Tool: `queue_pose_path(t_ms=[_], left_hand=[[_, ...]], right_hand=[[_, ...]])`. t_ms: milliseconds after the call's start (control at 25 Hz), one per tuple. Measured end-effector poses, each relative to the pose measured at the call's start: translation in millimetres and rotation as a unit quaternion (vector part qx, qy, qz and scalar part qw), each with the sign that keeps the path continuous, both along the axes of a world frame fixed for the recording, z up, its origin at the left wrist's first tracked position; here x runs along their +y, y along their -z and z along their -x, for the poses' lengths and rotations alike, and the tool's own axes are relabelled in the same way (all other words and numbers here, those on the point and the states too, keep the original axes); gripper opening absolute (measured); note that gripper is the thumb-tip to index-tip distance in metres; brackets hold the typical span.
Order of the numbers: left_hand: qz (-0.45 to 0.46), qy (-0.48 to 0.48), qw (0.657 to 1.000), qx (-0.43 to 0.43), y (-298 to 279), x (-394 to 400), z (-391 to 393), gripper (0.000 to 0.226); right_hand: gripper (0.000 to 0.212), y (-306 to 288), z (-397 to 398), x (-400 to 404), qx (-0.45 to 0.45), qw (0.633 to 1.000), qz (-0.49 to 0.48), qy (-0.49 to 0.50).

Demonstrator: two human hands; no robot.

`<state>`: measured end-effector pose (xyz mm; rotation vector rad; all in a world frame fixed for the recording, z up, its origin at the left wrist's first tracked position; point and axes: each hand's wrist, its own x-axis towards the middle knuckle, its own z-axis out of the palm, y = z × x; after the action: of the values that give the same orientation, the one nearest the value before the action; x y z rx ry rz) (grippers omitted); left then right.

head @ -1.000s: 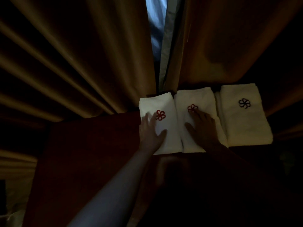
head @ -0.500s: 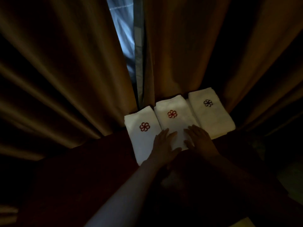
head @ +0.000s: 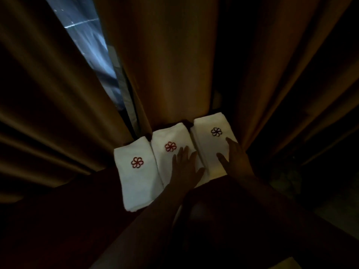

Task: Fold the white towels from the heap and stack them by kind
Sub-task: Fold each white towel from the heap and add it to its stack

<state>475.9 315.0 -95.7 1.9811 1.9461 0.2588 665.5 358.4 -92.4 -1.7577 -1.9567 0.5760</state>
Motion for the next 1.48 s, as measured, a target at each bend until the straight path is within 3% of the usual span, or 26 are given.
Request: queue_pose_path(t_ms=[160, 280, 400, 560, 680, 760, 880, 1000, 1200, 1400, 1480], left_hand=[[0.003, -0.086, 0.996, -0.03, 3, 30, -30, 0.077], [-0.013, -0.111, 0.993, -0.026, 8, 31, -31, 0.076], [-0.04, -0.118, 0.992, 0.019, 19, 24, -30, 0.073], [-0.011, -0.157, 0.987, 0.038, 32, 25, -25, 0.083], [-0.003, -0.181, 0.983, 0.035, 35, 30, -27, 0.085], [-0.007, -0.192, 0.981, 0.027, 36, 31, -28, 0.081], [-0.038, -0.217, 0.975, 0.025, 38, 33, -21, 0.069], [0.014, -0.239, 0.97, 0.051, 41, 35, -13, 0.068], [0.075, -0.232, 0.969, 0.035, 36, 49, -7, 0.069], [0.057, -0.231, 0.971, 0.018, 33, 53, 4, 0.064], [0.05, -0.219, 0.974, 0.025, 33, 47, 6, 0.064]], right_hand=[[0.089, 17, -41, 58, 0.078, 0.984, 0.158, 0.004], [0.099, 36, -54, 93, 0.206, 0.941, 0.268, 0.018], [0.094, 54, -51, 108, 0.278, 0.903, 0.328, 0.007], [0.077, 61, -38, 112, 0.295, 0.882, 0.368, -0.02], [0.075, 64, -28, 111, 0.303, 0.87, 0.387, -0.025], [0.08, 63, -28, 111, 0.31, 0.869, 0.385, -0.014], [0.087, 57, -23, 112, 0.264, 0.919, 0.292, -0.018], [0.076, 51, -12, 104, 0.249, 0.94, 0.22, -0.072], [0.052, 48, -14, 103, 0.202, 0.949, 0.234, -0.056], [0.046, 44, -10, 110, 0.234, 0.916, 0.319, -0.066], [0.055, 46, -16, 111, 0.139, 0.958, 0.245, -0.051]])
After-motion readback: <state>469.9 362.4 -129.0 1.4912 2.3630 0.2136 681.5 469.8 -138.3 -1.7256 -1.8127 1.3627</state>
